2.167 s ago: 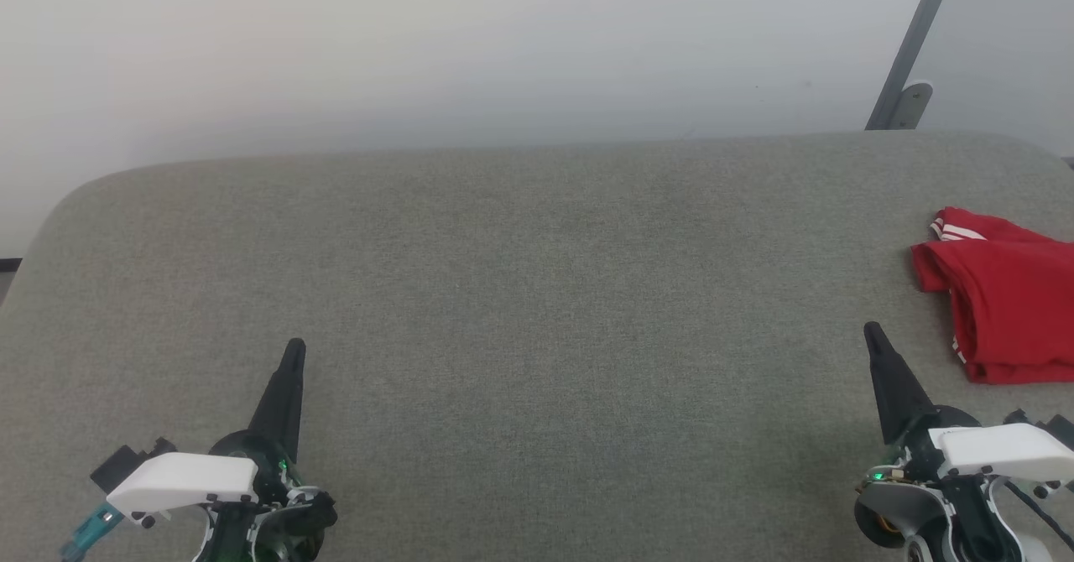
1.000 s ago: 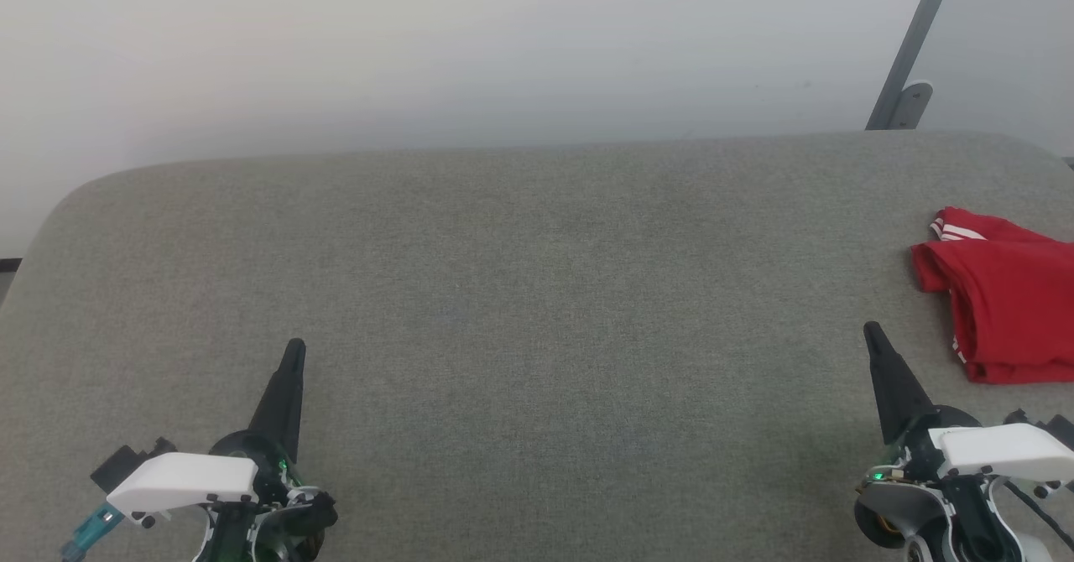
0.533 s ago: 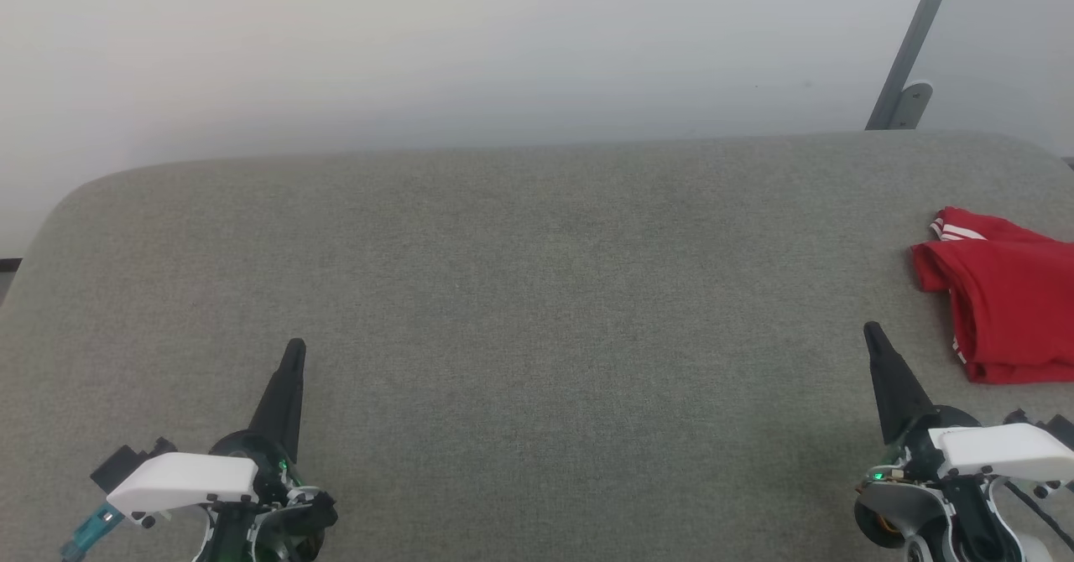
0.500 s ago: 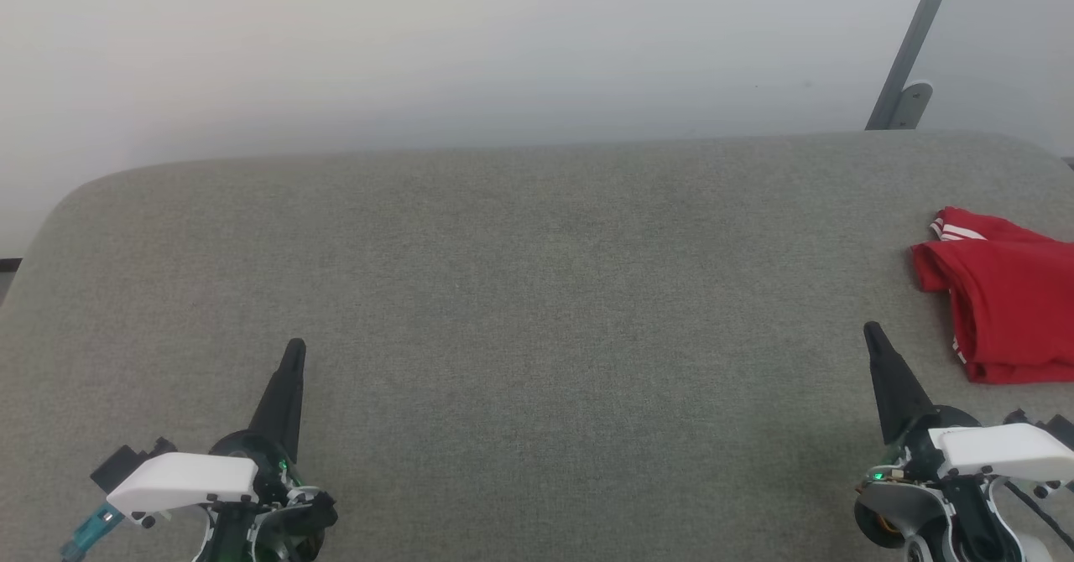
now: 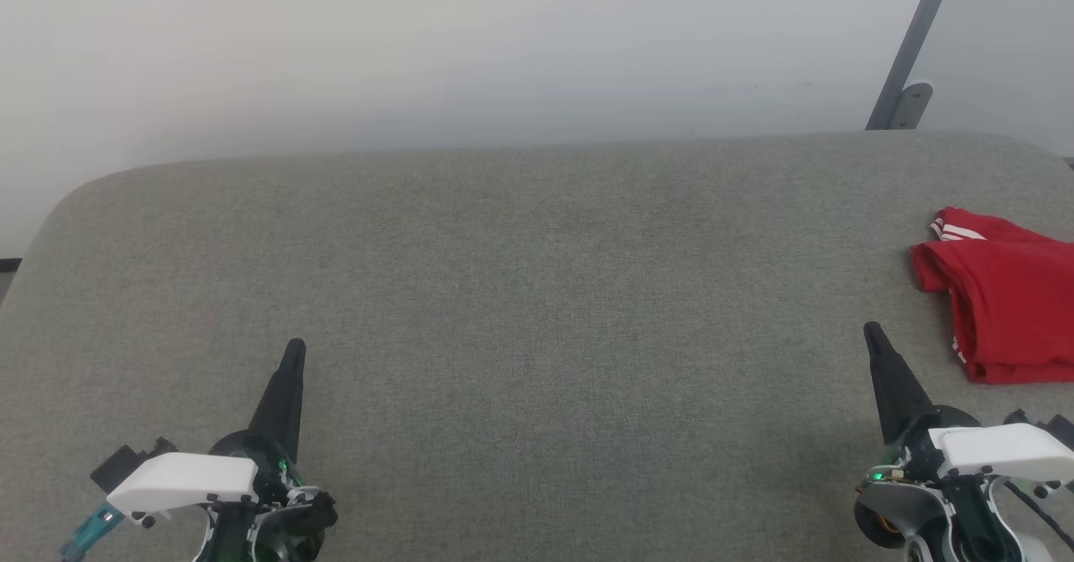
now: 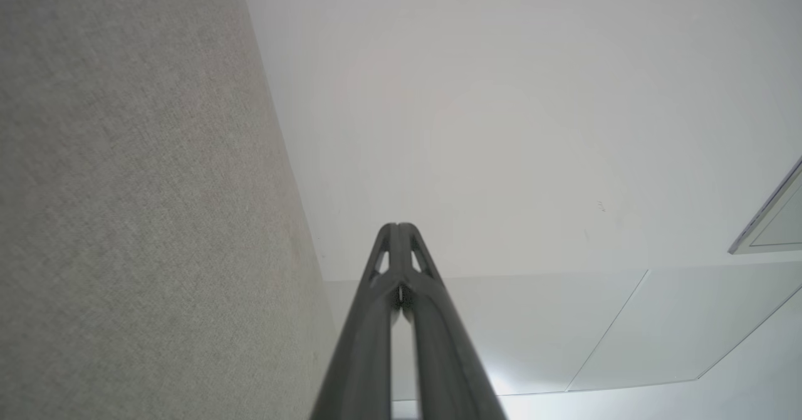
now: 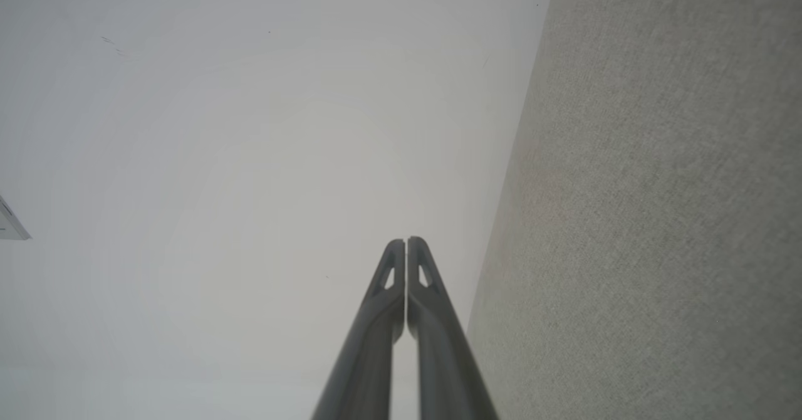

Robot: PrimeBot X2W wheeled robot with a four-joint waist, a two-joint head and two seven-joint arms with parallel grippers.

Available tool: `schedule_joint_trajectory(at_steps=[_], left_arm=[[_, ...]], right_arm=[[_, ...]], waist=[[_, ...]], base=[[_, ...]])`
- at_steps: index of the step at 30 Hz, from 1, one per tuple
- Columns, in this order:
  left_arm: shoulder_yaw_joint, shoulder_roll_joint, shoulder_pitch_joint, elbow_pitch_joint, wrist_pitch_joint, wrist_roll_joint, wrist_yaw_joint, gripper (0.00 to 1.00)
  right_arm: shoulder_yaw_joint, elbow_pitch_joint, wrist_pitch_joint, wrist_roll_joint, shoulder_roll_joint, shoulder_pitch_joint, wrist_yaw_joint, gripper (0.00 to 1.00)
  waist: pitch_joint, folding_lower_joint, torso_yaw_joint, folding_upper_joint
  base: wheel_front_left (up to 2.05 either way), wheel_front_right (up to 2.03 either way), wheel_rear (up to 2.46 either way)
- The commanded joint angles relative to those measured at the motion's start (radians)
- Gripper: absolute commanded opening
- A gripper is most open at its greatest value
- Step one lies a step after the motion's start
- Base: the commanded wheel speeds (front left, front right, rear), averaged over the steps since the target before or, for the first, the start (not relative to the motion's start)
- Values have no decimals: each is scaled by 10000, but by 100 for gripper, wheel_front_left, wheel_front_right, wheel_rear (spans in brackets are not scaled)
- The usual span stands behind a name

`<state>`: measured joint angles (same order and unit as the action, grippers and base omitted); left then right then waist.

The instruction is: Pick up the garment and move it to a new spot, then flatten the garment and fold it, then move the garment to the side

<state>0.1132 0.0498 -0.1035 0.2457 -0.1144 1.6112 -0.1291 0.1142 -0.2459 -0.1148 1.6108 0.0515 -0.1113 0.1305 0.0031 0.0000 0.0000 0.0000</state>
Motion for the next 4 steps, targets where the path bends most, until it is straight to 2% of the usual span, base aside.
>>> schedule_joint_trajectory(at_steps=[1, 4], left_arm=[[7, -20, -113, -6, -27, 34, -29, 0], [8, -20, -113, -6, -27, 34, -29, 0]], right_arm=[[6, 33, -24, 42, -34, 57, 2, 0], [7, 33, -24, 42, -34, 57, 4, 0]], waist=[[0, 0, 0, 0], [0, 0, 0, 0]], base=[[0, 0, 0], [0, 0, 0]])
